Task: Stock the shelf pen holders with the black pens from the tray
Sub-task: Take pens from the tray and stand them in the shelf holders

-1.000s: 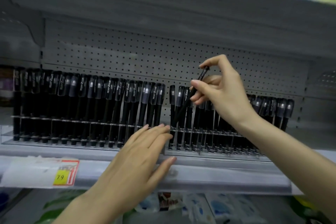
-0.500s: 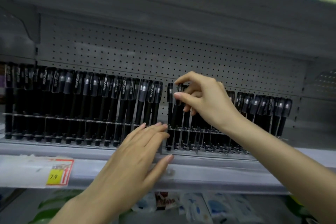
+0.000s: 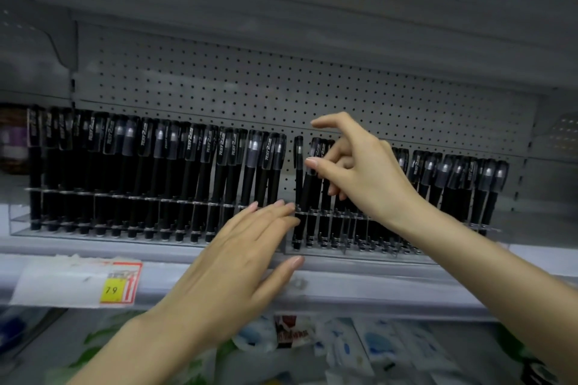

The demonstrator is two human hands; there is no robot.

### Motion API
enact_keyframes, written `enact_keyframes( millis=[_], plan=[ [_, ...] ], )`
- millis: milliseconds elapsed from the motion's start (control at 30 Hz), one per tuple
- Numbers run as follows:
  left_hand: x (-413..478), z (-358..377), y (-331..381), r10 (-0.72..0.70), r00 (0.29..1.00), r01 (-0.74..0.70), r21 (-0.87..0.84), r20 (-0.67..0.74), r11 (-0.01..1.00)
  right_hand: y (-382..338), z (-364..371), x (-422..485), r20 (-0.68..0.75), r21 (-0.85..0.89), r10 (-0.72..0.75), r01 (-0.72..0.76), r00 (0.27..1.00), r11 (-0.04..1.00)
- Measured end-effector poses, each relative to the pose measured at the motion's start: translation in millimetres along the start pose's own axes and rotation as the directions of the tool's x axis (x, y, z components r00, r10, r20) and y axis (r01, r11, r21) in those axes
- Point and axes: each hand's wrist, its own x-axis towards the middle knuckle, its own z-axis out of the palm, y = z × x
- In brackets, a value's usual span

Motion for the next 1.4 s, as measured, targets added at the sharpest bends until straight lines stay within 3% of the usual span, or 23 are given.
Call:
enact_keyframes(
  millis=[233, 400, 500, 600, 700, 833, 967, 1233, 1400],
  plan=[
    [-20, -27, 18, 0.047, 0.999, -0.048, -0.061, -0.02, 0.997, -23, -1, -40, 0.067, 0.059, -0.059, 0.055, 0.996, 0.997],
    [-87, -29, 31, -0.006, 0.984, 0.022, -0.086, 0.177, 0.996, -20, 26, -119, 0.313, 0.154, 0.02, -0.072, 0.949, 0.985],
    [-150, -22, 31, -0.088, 0.947, 0.118, -0.079, 0.309, 0.99, -10, 56, -183, 0.49, 0.168, 0.114, -0.222, 0.864, 0.96],
    [-213, -18, 37, -0.233, 0.89, 0.288, -0.088, 0.392, 0.954, 2, 84, -250, 0.657, 0.117, 0.223, -0.389, 0.72, 0.914],
    [-254, -17, 44, -0.321, 0.836, 0.4, -0.096, 0.444, 0.911, 14, 103, -301, 0.754, 0.022, 0.279, -0.448, 0.595, 0.894],
    [-279, -11, 47, -0.335, 0.798, 0.448, -0.12, 0.5, 0.886, 27, 109, -336, 0.779, -0.143, 0.383, -0.453, 0.497, 0.88],
    [-289, -2, 53, -0.358, 0.785, 0.488, -0.149, 0.505, 0.86, 31, 111, -358, 0.837, -0.213, 0.432, -0.527, 0.337, 0.823],
    [-288, 2, 55, -0.407, 0.793, 0.534, -0.196, 0.454, 0.822, 27, 118, -372, 0.857, -0.174, 0.446, -0.672, 0.256, 0.719],
    [-287, 0, 55, -0.445, 0.781, 0.566, -0.193, 0.439, 0.802, 29, 118, -369, 0.845, -0.097, 0.457, -0.761, 0.279, 0.642]
  ],
)
